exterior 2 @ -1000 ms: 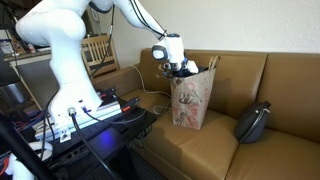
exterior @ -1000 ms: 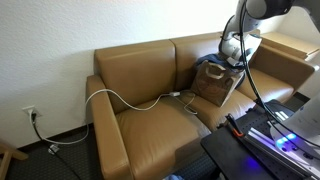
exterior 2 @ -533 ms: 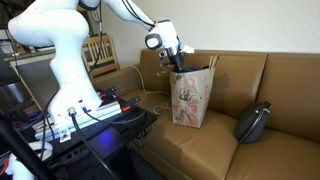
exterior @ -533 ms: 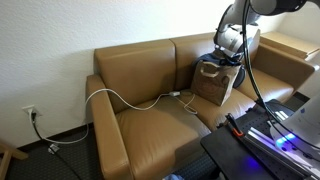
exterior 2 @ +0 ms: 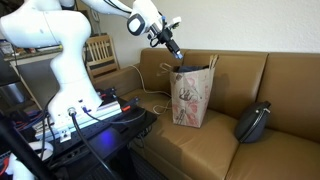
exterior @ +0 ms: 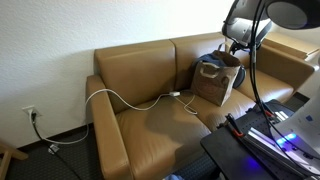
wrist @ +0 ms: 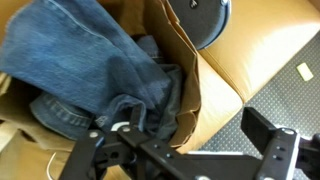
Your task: Move the bag to the right and place the blue cloth inside it
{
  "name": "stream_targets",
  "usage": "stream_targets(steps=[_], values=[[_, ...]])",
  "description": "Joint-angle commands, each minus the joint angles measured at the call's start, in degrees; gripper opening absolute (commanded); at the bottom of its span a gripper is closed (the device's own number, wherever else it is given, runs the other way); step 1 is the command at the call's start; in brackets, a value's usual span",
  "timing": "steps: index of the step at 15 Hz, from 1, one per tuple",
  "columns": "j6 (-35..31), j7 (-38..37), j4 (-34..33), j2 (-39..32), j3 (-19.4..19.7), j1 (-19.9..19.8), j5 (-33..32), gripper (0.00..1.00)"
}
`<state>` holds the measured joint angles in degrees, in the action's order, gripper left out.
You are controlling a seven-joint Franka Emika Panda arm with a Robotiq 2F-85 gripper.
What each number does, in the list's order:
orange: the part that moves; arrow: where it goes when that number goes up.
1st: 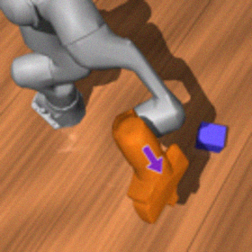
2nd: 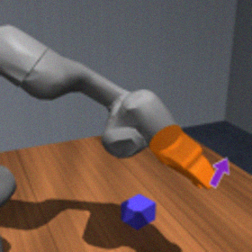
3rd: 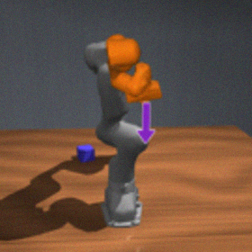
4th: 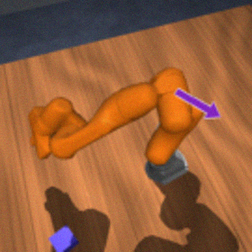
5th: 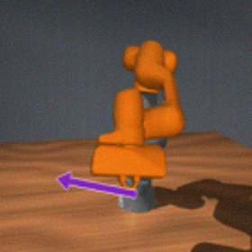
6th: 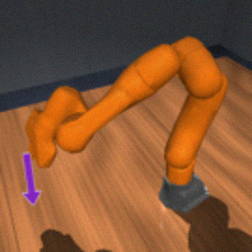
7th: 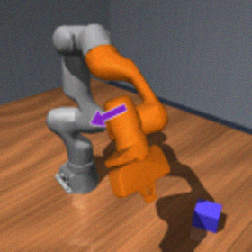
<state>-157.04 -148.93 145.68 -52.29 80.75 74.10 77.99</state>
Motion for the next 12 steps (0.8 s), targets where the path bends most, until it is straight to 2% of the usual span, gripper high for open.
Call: stream_targets(steps=[1,2,4,5,6,10,12], values=[[-5.58,2.58,-1.65,8.25,3.47,6.69,0.42,1.0],[-6.68,2.15,-2.96,9.3,3.27,7.59,0.51,1.0],[-7.62,0.88,-5.44,11.54,1.57,6.6,-1.21,1.0],[-3.12,0.96,-6.82,8.3,1.48,5.67,-0.5,1.0],[-0.2,0.01,-7.66,8.35,0.87,4.06,-3.14,1.0],[8.92,-0.1,-11.01,1.39,-1.15,-2.61,-7.89,1.0],[12.46,-0.02,-13.28,-4.32,-1.76,-5.69,-8.97,1.0]])
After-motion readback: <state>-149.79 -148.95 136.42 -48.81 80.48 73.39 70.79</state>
